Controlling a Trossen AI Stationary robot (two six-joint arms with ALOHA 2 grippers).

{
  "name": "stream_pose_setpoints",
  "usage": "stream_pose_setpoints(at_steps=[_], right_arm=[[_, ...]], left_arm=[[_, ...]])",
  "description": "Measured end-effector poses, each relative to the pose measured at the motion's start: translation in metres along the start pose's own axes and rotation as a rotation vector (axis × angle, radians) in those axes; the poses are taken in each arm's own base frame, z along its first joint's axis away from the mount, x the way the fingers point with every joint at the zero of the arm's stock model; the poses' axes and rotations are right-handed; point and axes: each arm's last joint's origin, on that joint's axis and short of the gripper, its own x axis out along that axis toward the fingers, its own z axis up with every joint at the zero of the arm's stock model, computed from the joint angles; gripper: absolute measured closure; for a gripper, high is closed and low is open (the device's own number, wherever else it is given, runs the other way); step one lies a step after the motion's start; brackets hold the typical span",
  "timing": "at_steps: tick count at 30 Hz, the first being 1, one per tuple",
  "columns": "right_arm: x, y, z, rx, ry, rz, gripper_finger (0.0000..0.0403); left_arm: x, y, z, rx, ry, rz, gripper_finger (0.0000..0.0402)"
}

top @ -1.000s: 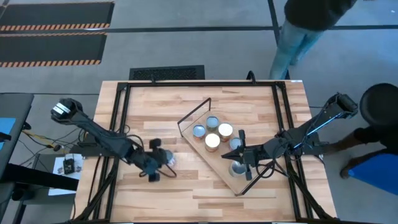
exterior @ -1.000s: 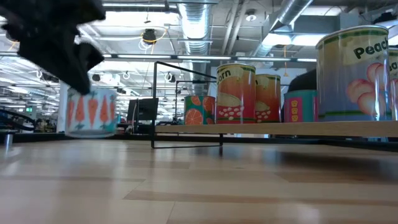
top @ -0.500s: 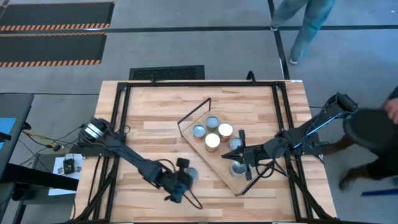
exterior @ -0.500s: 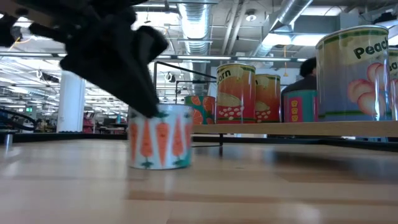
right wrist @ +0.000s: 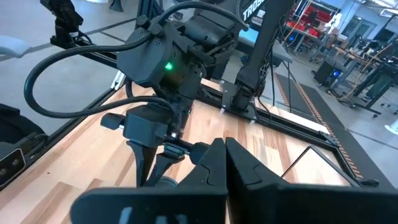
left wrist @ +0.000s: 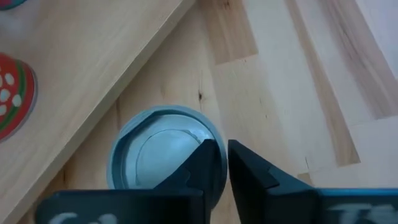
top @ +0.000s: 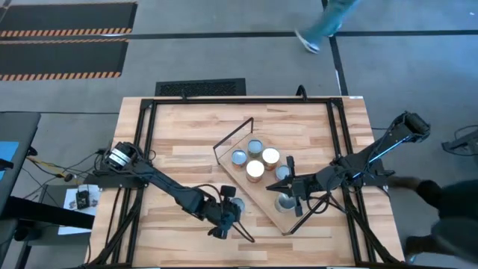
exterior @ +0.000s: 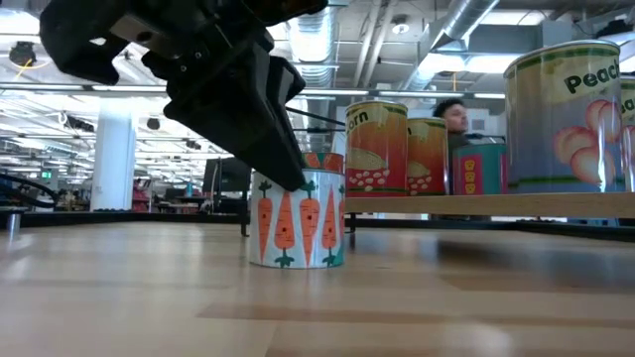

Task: Pick and place cans onto a shelf
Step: Put the small canned carrots on the shelf aligned with the other small canned corn

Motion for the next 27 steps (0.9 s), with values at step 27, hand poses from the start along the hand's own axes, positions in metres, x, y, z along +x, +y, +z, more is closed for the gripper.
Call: stream_pose_setpoints(at_steps=[27], right_arm=[[0.037, 0.004, -0.004, -0.037, 0.054, -0.047, 0.0396]], left_arm=[[-0.066, 0.019, -0.083, -0.136, -0.578, -0.187, 0.0398]])
